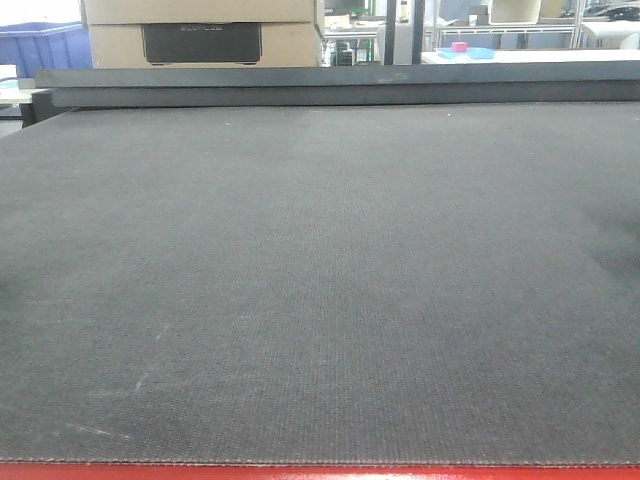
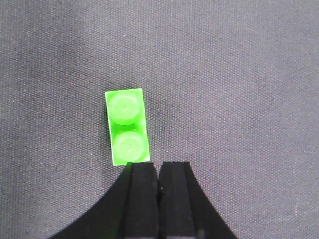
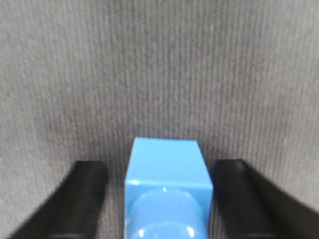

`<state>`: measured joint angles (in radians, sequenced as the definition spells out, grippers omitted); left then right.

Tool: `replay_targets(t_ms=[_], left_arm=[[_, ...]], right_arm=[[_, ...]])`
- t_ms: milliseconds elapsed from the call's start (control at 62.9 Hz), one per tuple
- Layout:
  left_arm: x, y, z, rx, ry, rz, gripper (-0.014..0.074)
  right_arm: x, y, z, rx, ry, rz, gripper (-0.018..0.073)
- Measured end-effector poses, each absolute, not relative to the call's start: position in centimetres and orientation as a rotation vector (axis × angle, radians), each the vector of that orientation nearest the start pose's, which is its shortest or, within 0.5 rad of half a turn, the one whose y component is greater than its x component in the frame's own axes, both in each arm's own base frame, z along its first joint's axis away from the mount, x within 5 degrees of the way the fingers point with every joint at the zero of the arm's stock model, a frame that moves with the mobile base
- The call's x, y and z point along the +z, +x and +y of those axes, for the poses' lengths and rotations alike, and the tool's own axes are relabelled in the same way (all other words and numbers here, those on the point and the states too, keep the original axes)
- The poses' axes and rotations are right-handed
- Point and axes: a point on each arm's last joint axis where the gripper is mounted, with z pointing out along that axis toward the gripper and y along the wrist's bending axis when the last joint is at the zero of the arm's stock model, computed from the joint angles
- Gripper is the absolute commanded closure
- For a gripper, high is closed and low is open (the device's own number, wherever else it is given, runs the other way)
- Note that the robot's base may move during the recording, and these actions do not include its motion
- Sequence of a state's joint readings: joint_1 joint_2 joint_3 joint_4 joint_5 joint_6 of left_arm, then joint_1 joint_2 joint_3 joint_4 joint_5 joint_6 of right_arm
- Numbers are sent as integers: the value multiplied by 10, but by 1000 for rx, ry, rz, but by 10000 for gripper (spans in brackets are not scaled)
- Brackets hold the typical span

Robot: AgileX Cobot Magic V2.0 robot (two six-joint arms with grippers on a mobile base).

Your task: Grab block from conveyor and place in blue bin

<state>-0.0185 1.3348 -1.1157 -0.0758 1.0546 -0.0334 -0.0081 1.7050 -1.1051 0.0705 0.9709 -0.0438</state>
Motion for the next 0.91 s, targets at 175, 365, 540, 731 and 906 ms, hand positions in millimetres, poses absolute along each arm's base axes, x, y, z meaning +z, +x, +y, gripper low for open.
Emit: replay_targets(t_ms=[175,365,540,731,906], left_arm=[[311,257,-11,-115,-55,2759,707],[303,261,-11,-114,-56,2797,707],[293,266,-11,-114,-58,2863,707],[288,281,-11,-109,-55,2926,707],[282,294,-8,-57,-103,2942,706]], right_arm=[[203,314,3,87,2,3047,595],[207,313,3,87,1,3035,721],[225,306,4,102,7,2990,721],[255,293,7,146,24,2899,721],[269,286,7,152,24,2857,721]])
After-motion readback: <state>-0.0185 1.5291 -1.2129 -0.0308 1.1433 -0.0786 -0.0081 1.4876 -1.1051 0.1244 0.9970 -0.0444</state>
